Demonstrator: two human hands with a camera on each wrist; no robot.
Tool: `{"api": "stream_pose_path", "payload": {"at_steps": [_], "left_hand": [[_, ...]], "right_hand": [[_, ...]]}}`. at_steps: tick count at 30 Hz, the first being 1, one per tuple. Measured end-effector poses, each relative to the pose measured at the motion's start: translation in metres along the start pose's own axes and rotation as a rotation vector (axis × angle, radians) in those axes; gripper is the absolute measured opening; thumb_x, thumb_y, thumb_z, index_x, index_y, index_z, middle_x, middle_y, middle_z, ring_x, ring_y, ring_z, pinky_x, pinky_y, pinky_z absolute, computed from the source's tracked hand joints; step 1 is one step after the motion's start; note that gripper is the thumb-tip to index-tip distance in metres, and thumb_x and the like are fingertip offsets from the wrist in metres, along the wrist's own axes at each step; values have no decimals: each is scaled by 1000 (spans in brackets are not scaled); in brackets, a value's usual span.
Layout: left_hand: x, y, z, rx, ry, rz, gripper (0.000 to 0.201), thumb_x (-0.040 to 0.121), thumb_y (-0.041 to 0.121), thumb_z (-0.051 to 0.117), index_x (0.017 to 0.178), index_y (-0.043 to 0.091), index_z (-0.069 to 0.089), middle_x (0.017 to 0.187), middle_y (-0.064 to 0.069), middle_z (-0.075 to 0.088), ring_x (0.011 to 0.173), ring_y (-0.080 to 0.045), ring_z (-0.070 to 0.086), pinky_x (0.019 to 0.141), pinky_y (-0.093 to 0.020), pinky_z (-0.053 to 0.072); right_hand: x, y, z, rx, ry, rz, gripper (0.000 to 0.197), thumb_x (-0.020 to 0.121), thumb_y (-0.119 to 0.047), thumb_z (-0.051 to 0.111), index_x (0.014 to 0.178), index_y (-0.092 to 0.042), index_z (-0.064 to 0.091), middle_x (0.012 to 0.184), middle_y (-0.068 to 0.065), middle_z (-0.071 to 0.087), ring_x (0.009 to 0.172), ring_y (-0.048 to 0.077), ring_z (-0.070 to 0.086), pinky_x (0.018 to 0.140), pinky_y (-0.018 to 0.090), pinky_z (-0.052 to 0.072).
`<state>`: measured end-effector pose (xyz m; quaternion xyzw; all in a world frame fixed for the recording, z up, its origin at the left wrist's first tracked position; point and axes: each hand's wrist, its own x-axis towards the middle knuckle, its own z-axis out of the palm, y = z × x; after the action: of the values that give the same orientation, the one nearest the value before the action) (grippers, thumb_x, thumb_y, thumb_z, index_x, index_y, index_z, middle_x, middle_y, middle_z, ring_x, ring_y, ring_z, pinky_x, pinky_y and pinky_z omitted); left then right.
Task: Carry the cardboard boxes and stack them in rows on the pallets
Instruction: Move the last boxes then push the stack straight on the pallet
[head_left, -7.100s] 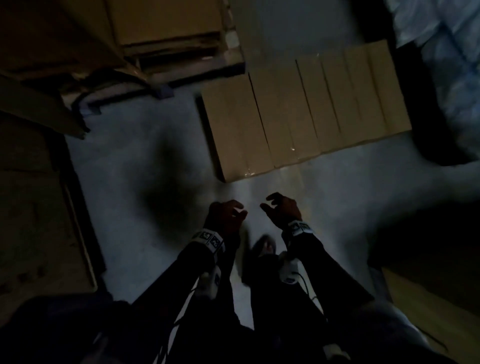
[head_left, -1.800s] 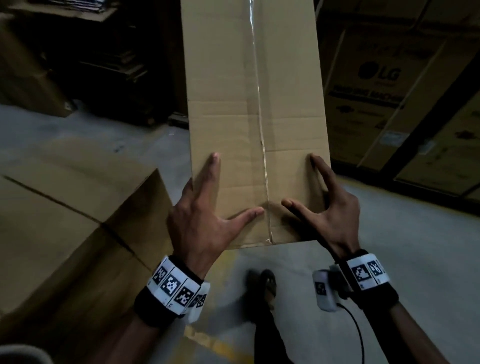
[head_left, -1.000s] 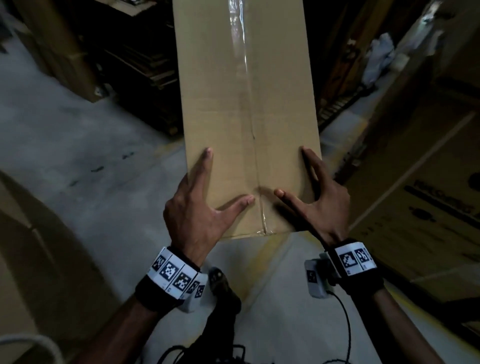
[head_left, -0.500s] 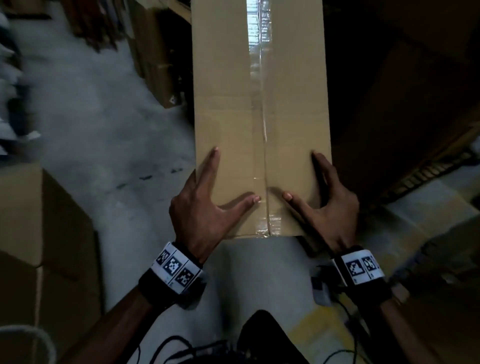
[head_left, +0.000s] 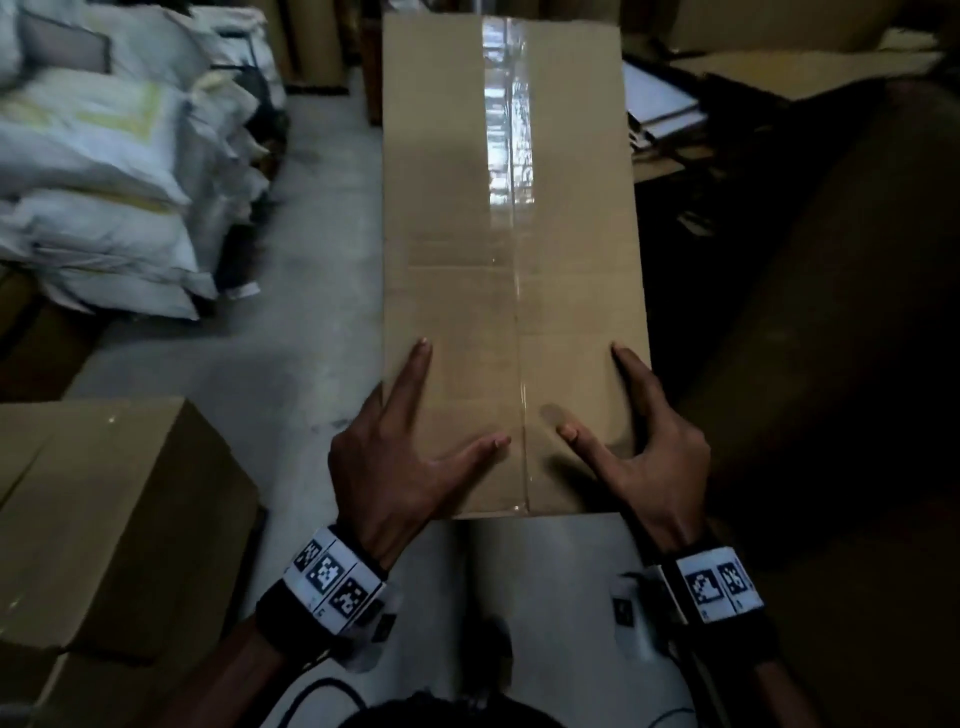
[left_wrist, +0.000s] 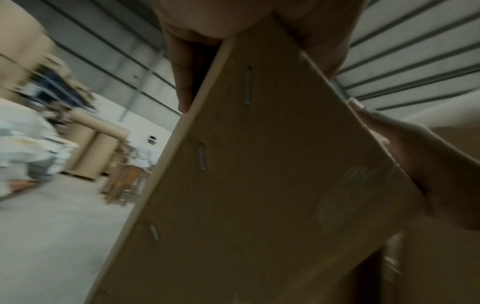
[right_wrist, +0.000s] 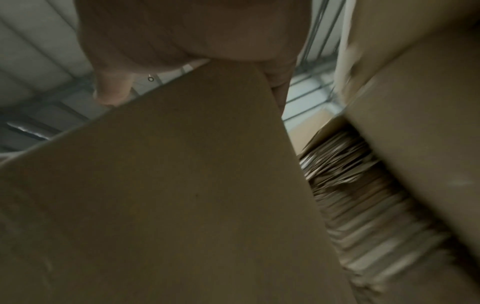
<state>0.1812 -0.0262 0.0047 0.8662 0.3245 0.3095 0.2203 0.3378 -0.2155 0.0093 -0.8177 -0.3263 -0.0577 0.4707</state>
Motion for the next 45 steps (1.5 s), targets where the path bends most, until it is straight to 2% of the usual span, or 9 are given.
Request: {"api": "stream_pose_path", "payload": {"at_steps": [7, 12, 15, 20, 24, 30, 33, 38, 45], "left_hand": [[118, -5, 49, 74, 99, -138, 117, 58, 99, 57, 158, 46, 27, 129, -5, 67, 112, -24, 68, 92, -38, 57], [195, -22, 91, 73, 149, -205, 115, 58, 95, 63, 157, 47, 31, 130, -3, 67, 114, -22, 67, 94, -35, 53], [244, -38, 112, 92, 182, -253, 114, 58, 96, 59, 157, 48, 30, 131, -1, 67, 116, -21, 66, 95, -33, 51], [349, -74, 149, 86, 272, -279, 113, 59, 98, 55, 156, 44, 35, 134, -2, 66, 115, -24, 67, 93, -44, 58], [438, -100, 162, 66, 312, -370, 114, 57, 96, 63, 156, 48, 31, 141, 2, 62, 123, -19, 63, 102, -37, 53], [532, -150, 171, 84, 402, -428, 111, 59, 90, 72, 155, 48, 34, 142, 3, 60, 125, -13, 61, 102, -30, 51], [576, -186, 166, 99, 439, -508, 109, 60, 91, 69, 154, 53, 30, 143, 6, 59, 125, -13, 60, 105, -32, 51], [654, -259, 155, 190, 439, -652, 109, 62, 95, 59, 155, 57, 17, 147, 6, 55, 128, -18, 58, 106, -33, 46], [764, -366, 129, 332, 535, -855, 116, 59, 96, 63, 157, 55, 15, 150, 1, 53, 125, -25, 61, 105, -38, 50]], "right_hand": [[161, 41, 57, 84, -165, -80, 91, 71, -78, 69, 152, -51, 37, 146, -10, 57, 132, 13, 56, 108, 45, 50], [259, 66, 108, 67, -224, -154, 94, 70, -79, 69, 153, -45, 41, 145, -8, 59, 128, 14, 59, 107, 39, 51], [319, 76, 142, 79, -274, -171, 97, 67, -79, 75, 152, -49, 39, 146, -12, 58, 131, 12, 58, 108, 40, 51], [431, 76, 208, 70, -302, -206, 100, 62, -67, 88, 149, -54, 41, 142, -14, 60, 129, 8, 57, 109, 39, 50], [524, 62, 260, 85, -347, -236, 99, 61, -67, 89, 147, -57, 40, 144, -15, 58, 132, 12, 56, 110, 43, 49], [627, 45, 353, 134, -396, -308, 95, 63, -58, 90, 147, -51, 47, 126, -18, 55, 118, 0, 51, 105, 23, 43], [673, 29, 415, 198, -500, -330, 96, 63, -59, 88, 148, -51, 44, 139, -9, 59, 121, 2, 49, 107, 24, 40], [749, 3, 539, 263, -640, -424, 101, 60, -70, 82, 150, -50, 40, 144, -9, 59, 129, 11, 57, 112, 40, 48], [850, -65, 724, 346, -812, -566, 102, 62, -82, 75, 151, -48, 39, 141, -10, 62, 121, 15, 63, 104, 35, 52]]}}
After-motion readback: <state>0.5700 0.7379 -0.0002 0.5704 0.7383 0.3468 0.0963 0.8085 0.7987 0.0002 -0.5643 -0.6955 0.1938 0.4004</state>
